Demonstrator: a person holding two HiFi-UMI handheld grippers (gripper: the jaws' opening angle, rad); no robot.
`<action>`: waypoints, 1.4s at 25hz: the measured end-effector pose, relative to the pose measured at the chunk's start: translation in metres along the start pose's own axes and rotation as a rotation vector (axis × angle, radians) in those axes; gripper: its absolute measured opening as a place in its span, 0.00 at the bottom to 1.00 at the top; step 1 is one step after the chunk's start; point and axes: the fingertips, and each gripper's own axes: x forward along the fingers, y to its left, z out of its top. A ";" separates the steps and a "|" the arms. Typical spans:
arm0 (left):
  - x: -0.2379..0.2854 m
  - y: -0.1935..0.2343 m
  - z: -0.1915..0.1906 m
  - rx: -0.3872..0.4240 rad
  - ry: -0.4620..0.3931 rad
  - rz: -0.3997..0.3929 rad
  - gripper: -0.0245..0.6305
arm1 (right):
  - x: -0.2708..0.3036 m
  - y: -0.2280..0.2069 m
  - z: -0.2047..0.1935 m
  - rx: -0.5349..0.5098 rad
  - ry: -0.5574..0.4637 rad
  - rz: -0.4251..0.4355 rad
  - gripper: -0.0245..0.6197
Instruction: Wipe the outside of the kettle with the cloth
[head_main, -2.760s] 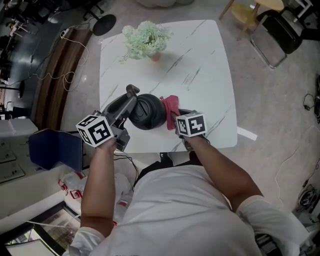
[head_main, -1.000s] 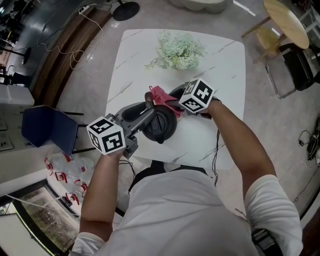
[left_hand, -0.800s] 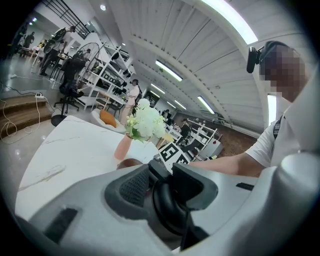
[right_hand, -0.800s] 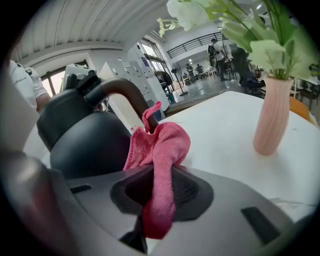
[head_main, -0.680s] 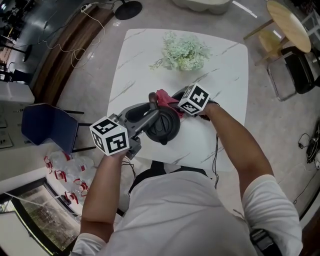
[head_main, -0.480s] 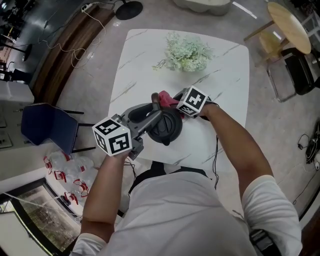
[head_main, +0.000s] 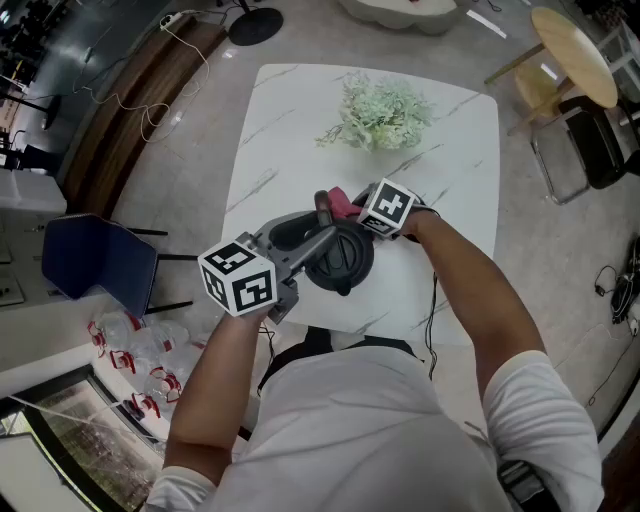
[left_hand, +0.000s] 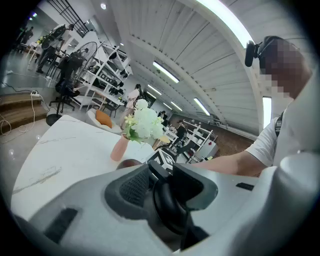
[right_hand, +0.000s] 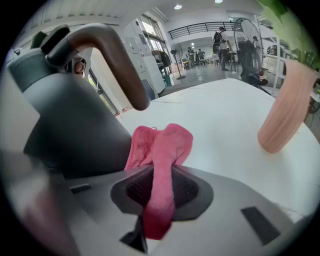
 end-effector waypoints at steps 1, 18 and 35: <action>0.000 0.000 0.000 0.000 -0.001 -0.004 0.28 | 0.000 0.000 0.000 0.003 -0.008 0.005 0.17; -0.029 -0.004 0.011 0.134 0.019 -0.076 0.40 | -0.129 0.027 -0.036 0.526 -0.456 -0.394 0.18; -0.102 -0.001 -0.039 0.334 0.085 -0.072 0.04 | -0.193 0.182 -0.039 0.817 -0.810 -0.695 0.19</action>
